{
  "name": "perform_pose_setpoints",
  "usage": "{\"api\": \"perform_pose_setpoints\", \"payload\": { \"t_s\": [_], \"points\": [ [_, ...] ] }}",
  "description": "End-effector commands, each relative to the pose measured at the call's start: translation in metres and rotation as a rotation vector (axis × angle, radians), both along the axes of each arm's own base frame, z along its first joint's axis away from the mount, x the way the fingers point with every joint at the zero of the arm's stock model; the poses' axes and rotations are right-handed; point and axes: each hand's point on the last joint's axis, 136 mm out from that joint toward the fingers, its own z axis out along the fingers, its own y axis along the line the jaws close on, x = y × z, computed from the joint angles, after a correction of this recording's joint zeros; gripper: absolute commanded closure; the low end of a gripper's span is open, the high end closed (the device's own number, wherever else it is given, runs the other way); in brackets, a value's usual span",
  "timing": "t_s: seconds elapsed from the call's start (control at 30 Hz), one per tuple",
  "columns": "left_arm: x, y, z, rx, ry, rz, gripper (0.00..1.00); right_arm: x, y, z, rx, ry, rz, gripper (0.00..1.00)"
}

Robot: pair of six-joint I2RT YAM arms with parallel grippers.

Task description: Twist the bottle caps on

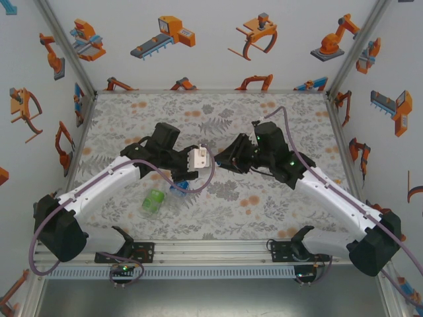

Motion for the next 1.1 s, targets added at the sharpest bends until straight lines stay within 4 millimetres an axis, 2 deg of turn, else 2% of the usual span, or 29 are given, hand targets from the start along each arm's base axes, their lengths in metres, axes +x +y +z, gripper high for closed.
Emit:
{"api": "perform_pose_setpoints", "payload": {
  "t_s": [0.0,0.1,0.3,0.5,0.63,0.77,0.93,1.0,1.07],
  "points": [
    [-0.012,-0.018,0.025,-0.11,-0.018,-0.09,1.0,0.012,-0.002,0.023,-0.017,-0.151,0.04,0.62],
    [-0.012,-0.018,0.026,-0.112,-0.022,-0.091,1.0,0.01,-0.007,0.042,-0.07,-0.345,0.134,0.56],
    [-0.014,-0.017,0.025,-0.106,-0.016,-0.1,1.0,-0.01,-0.006,0.072,-0.214,-0.814,0.387,0.54],
    [-0.015,-0.017,0.026,-0.105,-0.019,-0.102,1.0,-0.049,0.003,0.098,-0.237,-1.25,0.673,0.54],
    [-0.017,-0.018,0.027,-0.11,-0.016,-0.109,1.0,-0.064,0.003,0.099,-0.273,-1.433,0.788,0.49],
    [-0.021,-0.017,0.027,-0.111,-0.01,-0.122,1.0,-0.082,0.004,0.087,-0.276,-1.546,0.96,0.5],
    [-0.023,-0.018,0.028,-0.114,-0.004,-0.135,1.0,-0.081,0.009,0.075,-0.294,-1.616,1.003,0.6],
    [-0.025,-0.018,0.027,-0.113,-0.002,-0.139,1.0,-0.082,0.011,0.075,-0.285,-1.631,1.009,0.6],
    [-0.025,-0.018,0.027,-0.112,0.0,-0.14,1.0,-0.079,0.012,0.073,-0.295,-1.639,1.002,0.55]
  ]
}}
